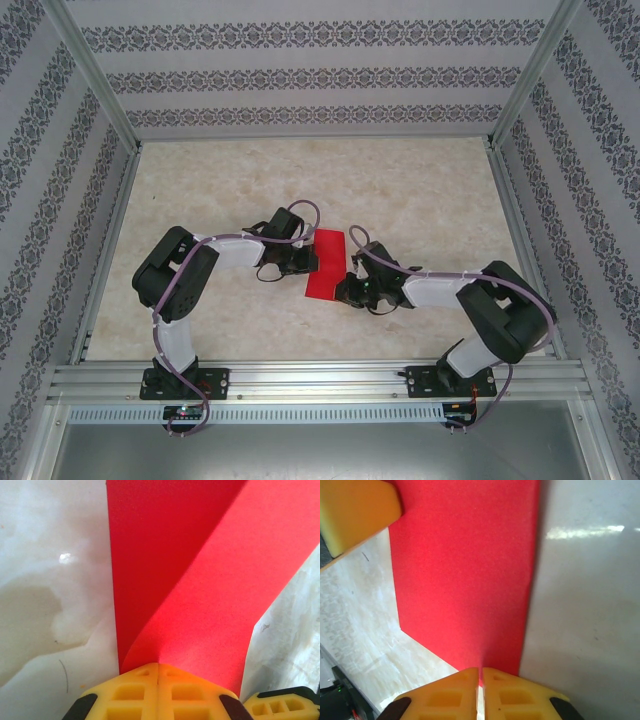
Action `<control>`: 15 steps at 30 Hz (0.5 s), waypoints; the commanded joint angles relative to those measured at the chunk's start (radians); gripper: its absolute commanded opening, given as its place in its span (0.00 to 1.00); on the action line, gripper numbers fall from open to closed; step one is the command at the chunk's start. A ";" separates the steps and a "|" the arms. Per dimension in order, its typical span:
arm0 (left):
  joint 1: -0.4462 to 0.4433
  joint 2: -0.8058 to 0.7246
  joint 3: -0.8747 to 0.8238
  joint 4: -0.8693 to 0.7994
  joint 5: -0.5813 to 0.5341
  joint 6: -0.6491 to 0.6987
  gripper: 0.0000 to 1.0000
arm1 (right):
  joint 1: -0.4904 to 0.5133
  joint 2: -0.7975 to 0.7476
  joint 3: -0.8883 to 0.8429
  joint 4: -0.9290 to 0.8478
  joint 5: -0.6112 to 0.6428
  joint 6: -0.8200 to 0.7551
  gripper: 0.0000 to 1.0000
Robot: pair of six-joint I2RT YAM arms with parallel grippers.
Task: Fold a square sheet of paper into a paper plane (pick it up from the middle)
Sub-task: Fold the square sheet of paper in half at the center of the table.
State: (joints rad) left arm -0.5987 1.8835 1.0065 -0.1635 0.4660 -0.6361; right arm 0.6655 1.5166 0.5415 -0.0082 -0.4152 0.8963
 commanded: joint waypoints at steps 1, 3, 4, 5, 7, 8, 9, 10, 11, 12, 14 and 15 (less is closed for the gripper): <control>-0.016 0.041 -0.019 -0.091 -0.039 0.023 0.00 | -0.010 -0.096 0.074 -0.123 0.070 -0.033 0.13; -0.015 0.043 -0.020 -0.090 -0.038 0.023 0.00 | -0.048 -0.120 0.102 -0.097 0.066 -0.044 0.14; -0.016 0.043 -0.020 -0.088 -0.039 0.022 0.00 | -0.068 -0.119 0.109 -0.075 0.059 -0.045 0.15; -0.015 0.044 -0.020 -0.087 -0.037 0.022 0.00 | -0.092 -0.110 0.116 -0.047 0.044 -0.045 0.15; -0.016 0.046 -0.019 -0.085 -0.036 0.022 0.00 | -0.123 -0.079 0.126 0.005 0.014 -0.051 0.15; -0.015 0.050 -0.018 -0.085 -0.036 0.023 0.00 | -0.134 -0.059 0.137 0.017 0.000 -0.054 0.15; -0.015 0.051 -0.018 -0.085 -0.033 0.023 0.00 | -0.142 -0.037 0.148 0.021 -0.010 -0.059 0.15; -0.015 0.053 -0.017 -0.086 -0.032 0.024 0.00 | -0.145 -0.019 0.158 0.026 -0.016 -0.064 0.15; -0.015 0.052 -0.015 -0.088 -0.030 0.025 0.00 | -0.147 0.003 0.167 0.033 -0.027 -0.066 0.15; -0.015 0.053 -0.014 -0.090 -0.031 0.029 0.00 | -0.147 0.023 0.175 0.037 -0.032 -0.069 0.15; -0.016 0.053 -0.014 -0.093 -0.033 0.030 0.00 | -0.148 0.051 0.182 0.044 -0.037 -0.074 0.15; -0.015 0.053 -0.013 -0.094 -0.033 0.030 0.00 | -0.149 0.064 0.182 0.049 -0.040 -0.076 0.15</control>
State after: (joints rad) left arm -0.5987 1.8843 1.0065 -0.1635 0.4667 -0.6334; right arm 0.5190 1.5497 0.6987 0.0071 -0.4248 0.8505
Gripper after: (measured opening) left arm 0.053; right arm 0.145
